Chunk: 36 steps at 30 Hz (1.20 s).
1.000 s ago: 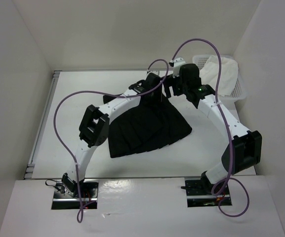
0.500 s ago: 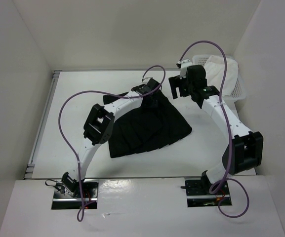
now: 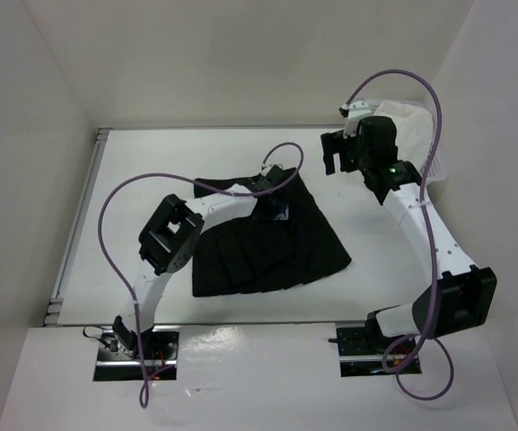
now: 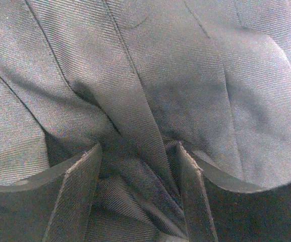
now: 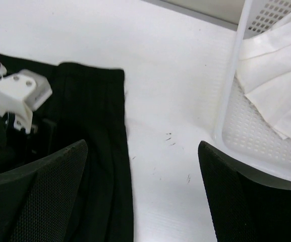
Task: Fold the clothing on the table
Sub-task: Flatten the skirt out
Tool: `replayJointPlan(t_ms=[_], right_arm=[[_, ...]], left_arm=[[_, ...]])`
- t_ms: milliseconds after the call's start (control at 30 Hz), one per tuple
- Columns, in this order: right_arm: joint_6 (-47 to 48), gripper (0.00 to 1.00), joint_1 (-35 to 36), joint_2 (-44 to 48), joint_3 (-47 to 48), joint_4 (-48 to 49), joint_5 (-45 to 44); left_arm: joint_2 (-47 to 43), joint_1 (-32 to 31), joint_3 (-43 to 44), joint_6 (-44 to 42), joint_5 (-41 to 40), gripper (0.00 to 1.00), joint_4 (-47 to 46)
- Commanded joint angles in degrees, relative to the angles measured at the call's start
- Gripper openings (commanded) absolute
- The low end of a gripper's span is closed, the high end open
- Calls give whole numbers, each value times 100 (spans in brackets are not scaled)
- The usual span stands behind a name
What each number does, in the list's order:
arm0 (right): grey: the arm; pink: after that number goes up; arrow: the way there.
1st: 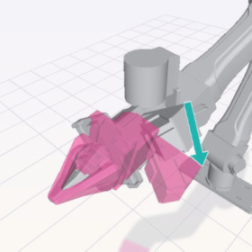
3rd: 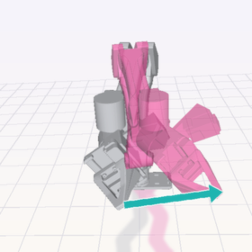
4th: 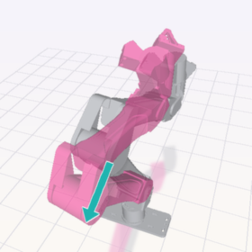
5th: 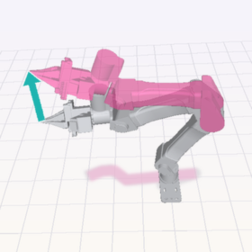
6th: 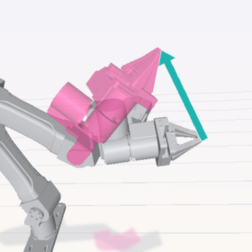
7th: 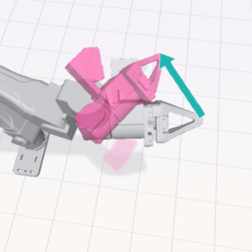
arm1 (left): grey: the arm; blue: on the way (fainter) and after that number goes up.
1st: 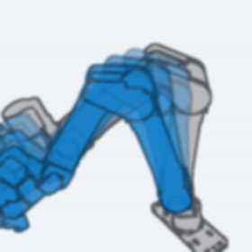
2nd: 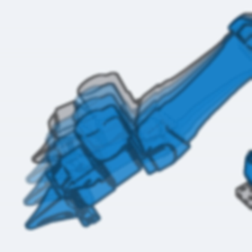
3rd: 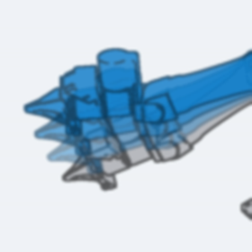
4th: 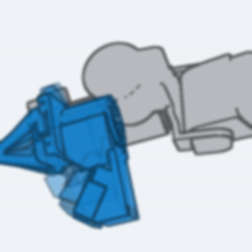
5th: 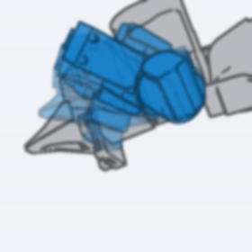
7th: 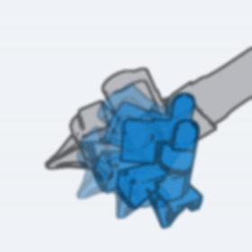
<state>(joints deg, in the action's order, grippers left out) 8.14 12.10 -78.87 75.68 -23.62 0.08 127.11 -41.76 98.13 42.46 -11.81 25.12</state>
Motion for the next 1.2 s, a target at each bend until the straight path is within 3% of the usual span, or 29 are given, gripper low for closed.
replayJointPlan(t_ms=[0, 267, 500, 600, 800, 967, 1167], right_arm=[[-85, 94, -41, 293, 69, -82, 80], [-190, 94, -41, 416, 70, -205, 80], [-313, 95, 12, -321, 236, -266, 256], [-585, 95, 64, -515, -17, -30, 326], [-805, 94, 477, -760, -352, 358, -306], [-858, 94, 671, -1235, -238, 419, -579], [-911, 94, 803, -1552, -238, 524, -772]], left_arm=[[-124, -297, -838, 175, 549, 68, 159], [-774, -491, -1665, 351, 382, 68, 53], [-1618, -491, -603, 79, -14, 70, 932], [-2520, -272, -662, 26, -66, 71, 1003], [-3736, 948, -2461, 0, -208, 71, 591], [-3562, 1985, -3010, -299, 99, 71, 99], [-2570, 2532, -2949, -589, 608, 67, -594]])
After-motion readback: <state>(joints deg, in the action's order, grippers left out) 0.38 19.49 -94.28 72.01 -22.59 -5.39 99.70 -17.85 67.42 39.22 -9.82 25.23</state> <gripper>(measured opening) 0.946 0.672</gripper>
